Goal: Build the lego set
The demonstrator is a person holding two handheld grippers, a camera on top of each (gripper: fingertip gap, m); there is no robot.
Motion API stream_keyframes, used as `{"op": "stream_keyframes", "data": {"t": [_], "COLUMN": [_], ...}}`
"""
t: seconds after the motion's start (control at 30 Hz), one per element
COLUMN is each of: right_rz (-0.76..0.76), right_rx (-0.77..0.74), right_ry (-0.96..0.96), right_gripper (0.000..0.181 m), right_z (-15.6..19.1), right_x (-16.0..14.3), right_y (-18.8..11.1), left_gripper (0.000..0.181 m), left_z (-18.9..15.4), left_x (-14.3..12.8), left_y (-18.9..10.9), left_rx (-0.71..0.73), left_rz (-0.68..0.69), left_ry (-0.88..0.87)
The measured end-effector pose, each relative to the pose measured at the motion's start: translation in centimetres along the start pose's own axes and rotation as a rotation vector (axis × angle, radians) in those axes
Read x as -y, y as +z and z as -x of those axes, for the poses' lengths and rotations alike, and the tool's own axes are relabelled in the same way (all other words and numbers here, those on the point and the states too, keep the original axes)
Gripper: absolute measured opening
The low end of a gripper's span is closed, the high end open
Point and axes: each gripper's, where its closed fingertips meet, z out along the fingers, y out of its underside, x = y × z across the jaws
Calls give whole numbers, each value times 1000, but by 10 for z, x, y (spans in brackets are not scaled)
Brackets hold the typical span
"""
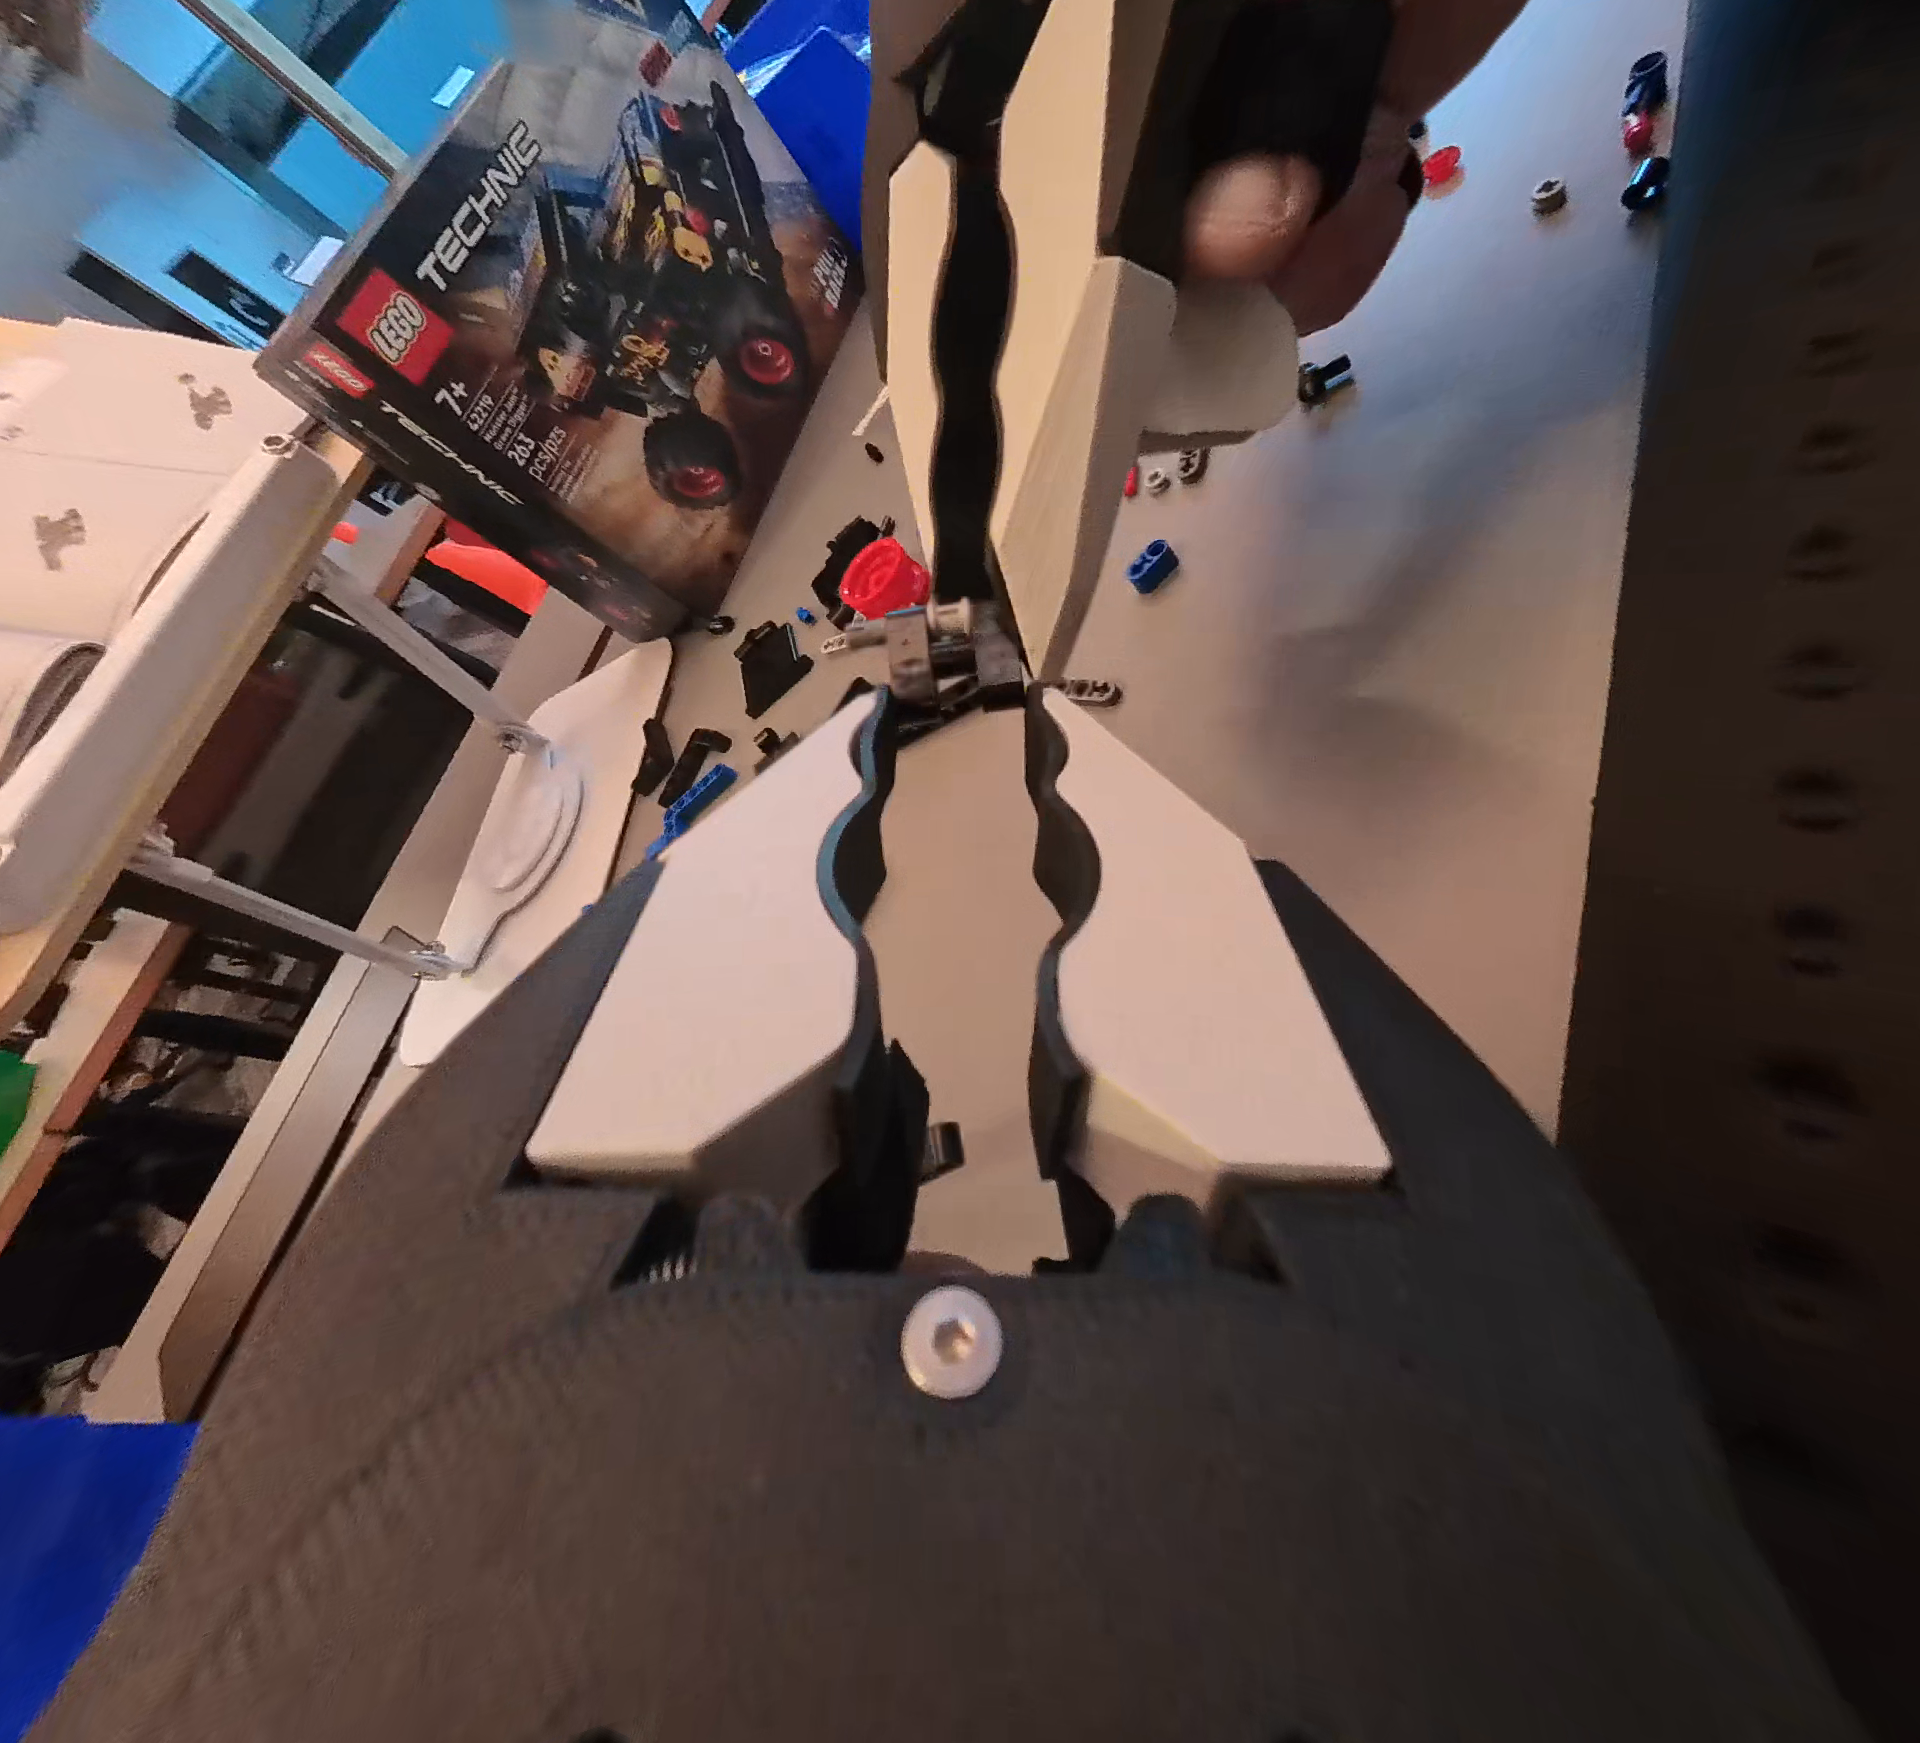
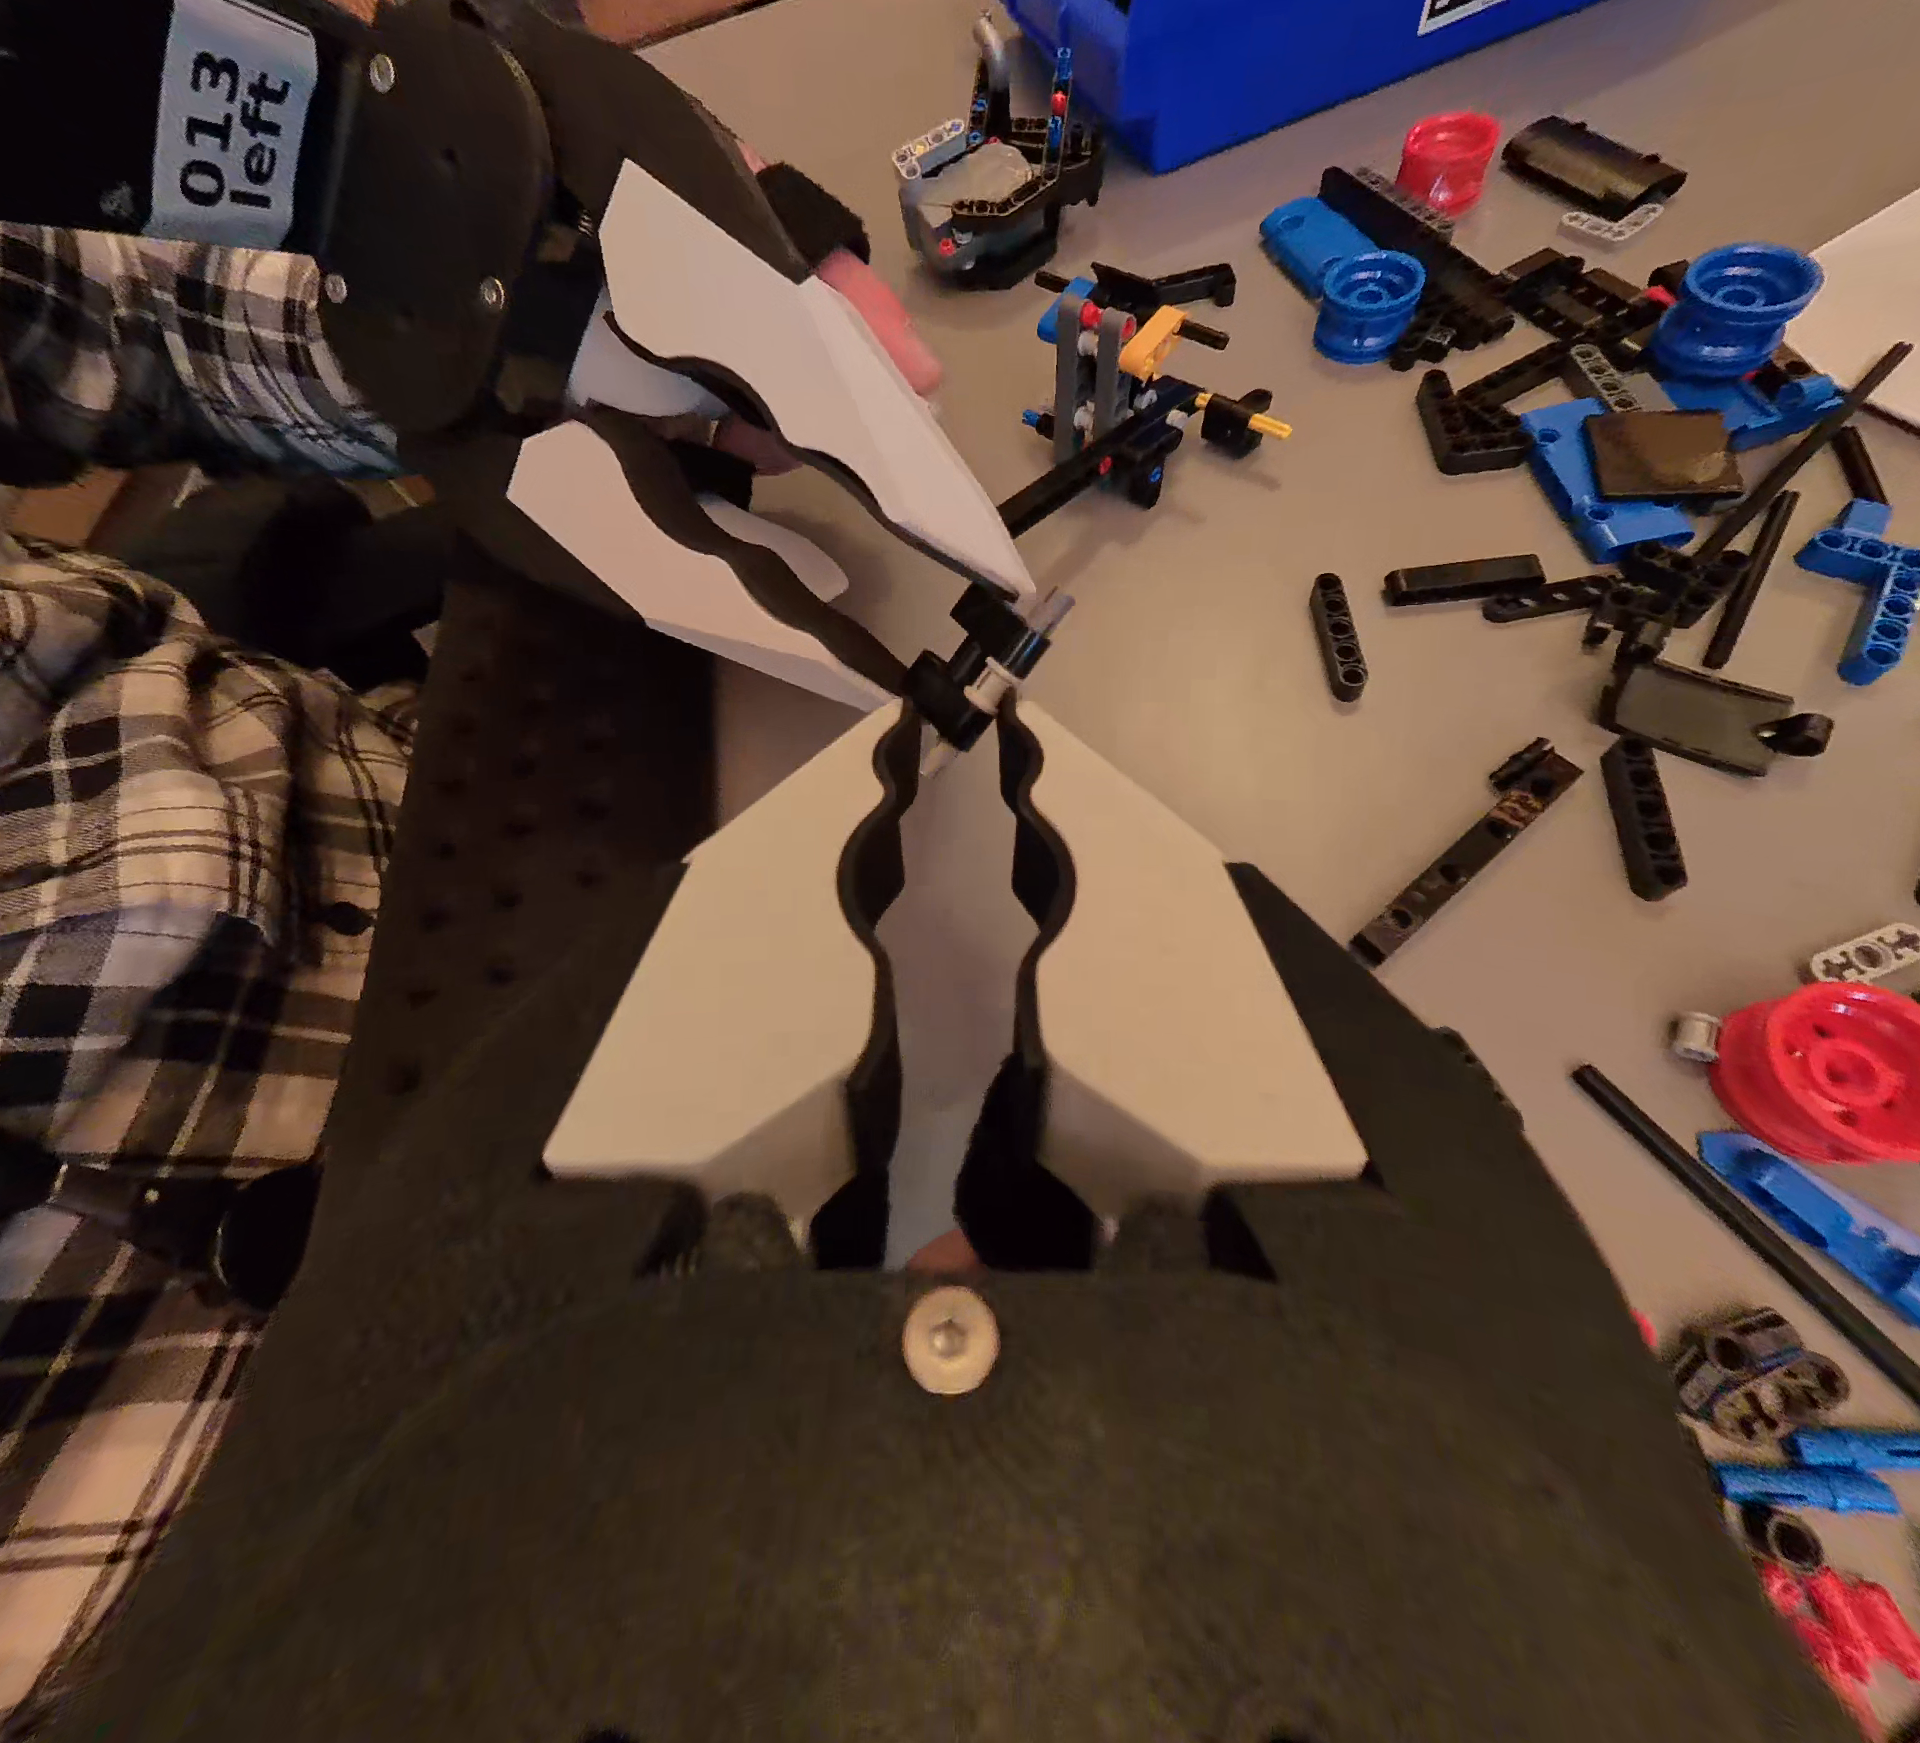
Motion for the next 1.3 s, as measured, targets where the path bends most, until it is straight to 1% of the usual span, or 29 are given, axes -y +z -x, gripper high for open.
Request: {"op": "stream_keyframes", "data": {"t": [0.23, 0.5, 0.6, 0.63, 0.67, 0.8, 0.87, 0.9, 0.97, 1.03, 1.13, 1.3], "right_rz": [5, 68, 74, 86, 92, 164, 240, 280, 362, 420, 454, 506], "right_rx": [-14, -72, -99, -102, -101, -104, -81, -72, -32, 26, 111, 58], "right_ry": [22, -18, -18, -21, -24, -33, -43, -61, -95, -120, -132, -216], "right_gripper": [11, 11, 11, 11, 11, 11, 11, 10, 10, 10, 12, 23], "right_z": [0, -5, -11, -11, -11, -14, -12, -11, -6, -1, 7, -2], "right_x": [-4, -20, -23, -26, -28, -42, -55, -61, -73, -80, -79, -72], "right_y": [0, -1, -4, -5, -5, -5, -3, -2, 1, 6, 14, 20], "left_gripper": [22, 21, 11, 3, 2, 14, 22, 23, 27, 28, 27, 27], "left_z": [-8, -24, -24, -25, -27, -42, -47, -47, -53, -57, -67, -66], "left_x": [-2, -10, -17, -17, -17, -30, -36, -35, -34, -38, -40, -43], "left_y": [5, 17, 18, 18, 18, 21, 20, 20, 19, 20, 19, 15], "left_rx": [-31, -90, -81, -90, -96, -173, -197, -202, -237, -251, -293, -316], "left_rz": [4, 58, 95, 97, 98, 168, 196, 192, 184, 207, 222, 226], "left_ry": [-24, -51, -47, -44, -48, -63, -54, -53, -51, -27, -18, -55]}}
